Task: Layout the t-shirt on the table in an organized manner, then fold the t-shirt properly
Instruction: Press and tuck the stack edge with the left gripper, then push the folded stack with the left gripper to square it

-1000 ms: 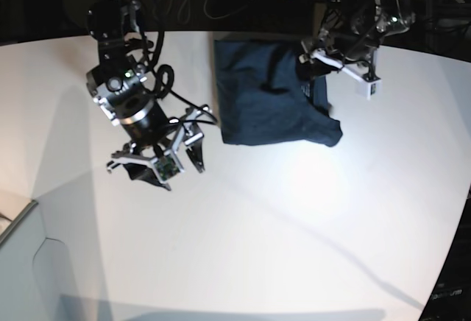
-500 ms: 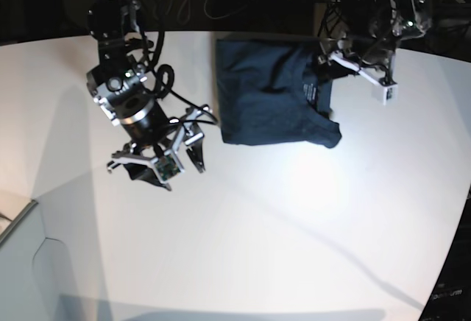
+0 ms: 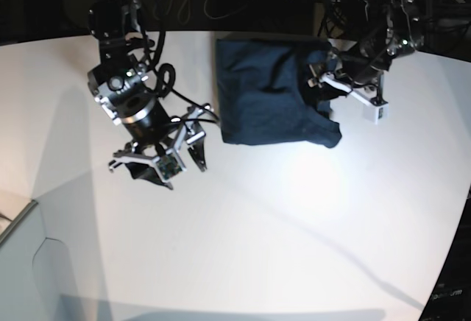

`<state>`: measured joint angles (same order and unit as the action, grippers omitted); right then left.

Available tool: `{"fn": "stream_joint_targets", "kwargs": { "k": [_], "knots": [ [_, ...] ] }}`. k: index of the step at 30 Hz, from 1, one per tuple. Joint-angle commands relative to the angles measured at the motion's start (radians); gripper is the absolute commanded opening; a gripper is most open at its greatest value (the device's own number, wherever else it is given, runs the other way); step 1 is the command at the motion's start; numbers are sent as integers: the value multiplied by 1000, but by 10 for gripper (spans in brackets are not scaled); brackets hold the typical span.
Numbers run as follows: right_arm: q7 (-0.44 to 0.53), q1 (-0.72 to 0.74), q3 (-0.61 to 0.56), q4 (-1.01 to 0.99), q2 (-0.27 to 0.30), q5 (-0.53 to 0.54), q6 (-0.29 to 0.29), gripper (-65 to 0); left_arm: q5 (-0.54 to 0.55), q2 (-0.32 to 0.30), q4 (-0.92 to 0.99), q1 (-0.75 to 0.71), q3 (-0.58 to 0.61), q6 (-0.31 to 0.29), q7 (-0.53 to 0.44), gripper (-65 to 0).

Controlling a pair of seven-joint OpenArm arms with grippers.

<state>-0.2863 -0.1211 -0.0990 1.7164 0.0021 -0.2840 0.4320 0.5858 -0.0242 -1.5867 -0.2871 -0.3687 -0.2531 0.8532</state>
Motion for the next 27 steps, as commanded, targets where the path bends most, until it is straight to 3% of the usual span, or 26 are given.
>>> {"fn": "stream_joint_targets", "kwargs": {
  "k": [1, 12, 15, 21, 27],
  "knots": [
    [28, 8, 2, 14, -3, 7, 8, -269, 9, -1, 3, 13, 1, -2, -5, -220],
    [29, 14, 0, -11, -3, 7, 8, -269, 4, -3, 167, 71, 35, -2, -5, -238],
    [29, 16, -3, -11, -3, 7, 8, -269, 4, -6, 208, 98, 84, -2, -7, -332],
    [29, 7, 2, -11, -3, 7, 8, -269, 1, -9, 300, 173, 187, -1, -7, -628],
    [29, -13, 11, -11, 52, 6, 8, -269, -191, -64, 354, 299, 429, -1, -7, -650]
  ]
}}
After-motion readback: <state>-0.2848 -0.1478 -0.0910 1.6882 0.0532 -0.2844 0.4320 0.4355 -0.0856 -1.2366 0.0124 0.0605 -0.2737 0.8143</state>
